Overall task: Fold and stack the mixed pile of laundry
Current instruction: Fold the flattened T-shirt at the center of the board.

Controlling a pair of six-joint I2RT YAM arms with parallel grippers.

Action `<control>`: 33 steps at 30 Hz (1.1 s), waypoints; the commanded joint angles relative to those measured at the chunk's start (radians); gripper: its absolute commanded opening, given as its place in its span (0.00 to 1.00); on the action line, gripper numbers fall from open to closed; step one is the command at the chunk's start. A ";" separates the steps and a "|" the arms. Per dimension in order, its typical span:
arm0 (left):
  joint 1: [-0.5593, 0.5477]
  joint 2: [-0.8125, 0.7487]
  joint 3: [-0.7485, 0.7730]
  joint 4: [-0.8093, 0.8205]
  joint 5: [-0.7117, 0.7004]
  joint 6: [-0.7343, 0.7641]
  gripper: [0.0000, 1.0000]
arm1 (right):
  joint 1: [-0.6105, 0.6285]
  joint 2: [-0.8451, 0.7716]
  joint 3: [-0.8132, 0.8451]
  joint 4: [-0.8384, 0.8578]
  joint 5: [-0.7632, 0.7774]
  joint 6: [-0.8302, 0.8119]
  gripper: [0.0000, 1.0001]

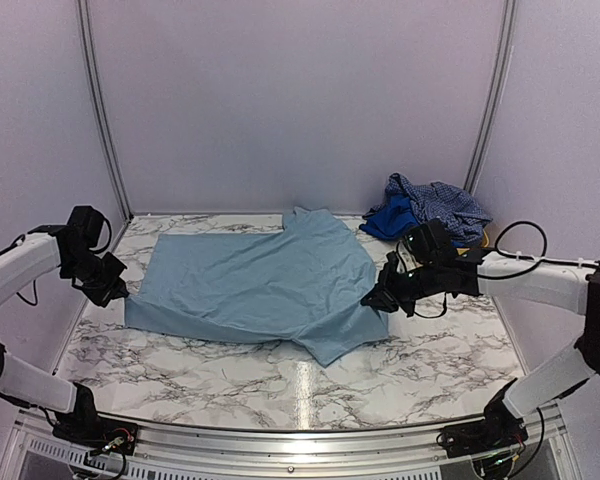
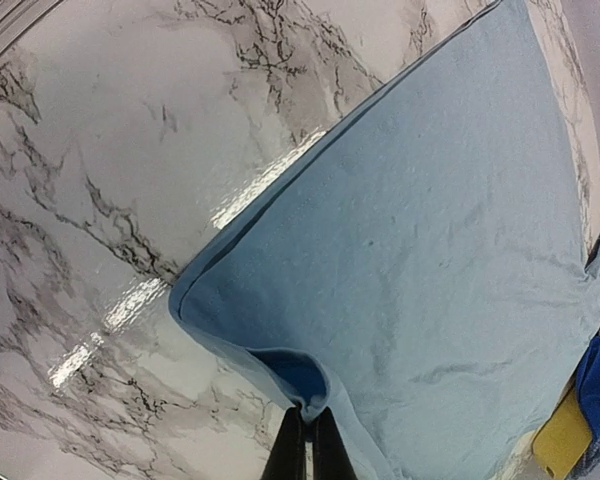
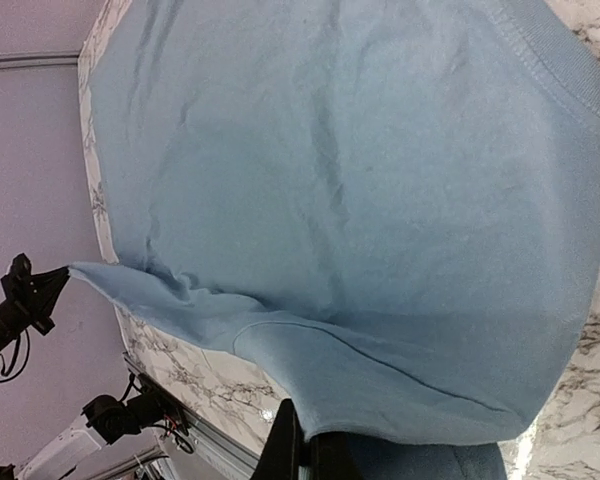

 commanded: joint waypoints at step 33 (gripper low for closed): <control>0.062 0.377 0.195 0.178 0.010 0.082 0.00 | -0.160 0.464 0.466 -0.161 -0.108 -0.314 0.00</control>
